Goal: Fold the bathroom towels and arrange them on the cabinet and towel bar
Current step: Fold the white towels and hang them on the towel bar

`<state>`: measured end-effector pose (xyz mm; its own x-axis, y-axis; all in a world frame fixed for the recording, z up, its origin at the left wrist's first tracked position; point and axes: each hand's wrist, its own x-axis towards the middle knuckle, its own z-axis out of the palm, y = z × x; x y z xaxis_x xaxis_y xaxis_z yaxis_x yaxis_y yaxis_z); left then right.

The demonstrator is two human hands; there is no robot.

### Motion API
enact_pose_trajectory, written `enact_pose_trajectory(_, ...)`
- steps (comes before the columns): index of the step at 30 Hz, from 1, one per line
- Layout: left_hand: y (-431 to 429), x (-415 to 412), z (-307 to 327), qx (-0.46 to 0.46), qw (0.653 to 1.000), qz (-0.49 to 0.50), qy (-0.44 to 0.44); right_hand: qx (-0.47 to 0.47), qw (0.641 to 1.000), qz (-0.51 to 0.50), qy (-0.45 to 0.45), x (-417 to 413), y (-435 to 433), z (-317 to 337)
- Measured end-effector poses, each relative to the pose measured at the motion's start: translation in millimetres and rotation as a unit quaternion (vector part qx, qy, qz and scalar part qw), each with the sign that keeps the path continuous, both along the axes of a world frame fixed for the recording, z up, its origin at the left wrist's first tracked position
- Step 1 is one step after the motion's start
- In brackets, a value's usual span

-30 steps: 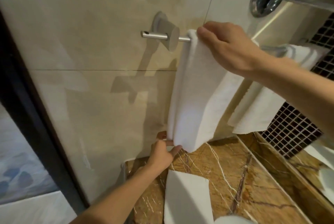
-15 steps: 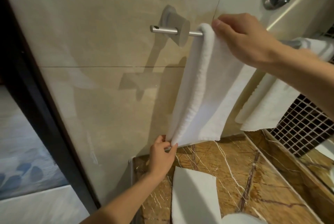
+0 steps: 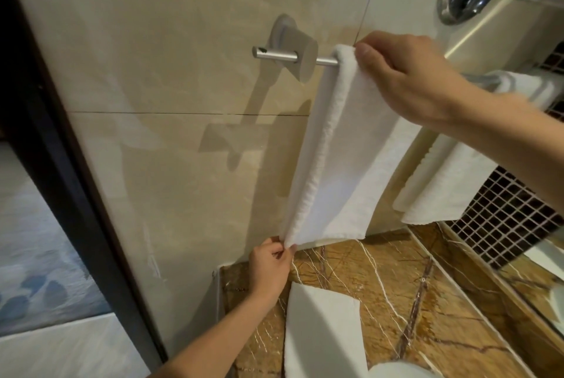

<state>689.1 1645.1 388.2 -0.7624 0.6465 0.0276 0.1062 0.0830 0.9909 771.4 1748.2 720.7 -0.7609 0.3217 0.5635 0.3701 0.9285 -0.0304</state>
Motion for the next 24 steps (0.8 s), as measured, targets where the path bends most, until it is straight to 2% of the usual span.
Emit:
enact_pose_trajectory(8,4.1,-6.0,-1.3,-0.023,1.0,0.008,0.011,-0.011,0.998,0.007,0.057,7.2,-3.1,-8.2)
enact_pose_trajectory(15,3.5,-11.2,2.2,0.015,0.996,0.005,-0.086,-0.037,0.998,0.019,0.057,8.3,-0.1,-5.2)
enact_pose_trajectory(24,10.4,-13.2,3.3,0.055,0.989,-0.006,-0.138,-0.044,0.998,0.001,0.038,7.5,-1.6,-1.3)
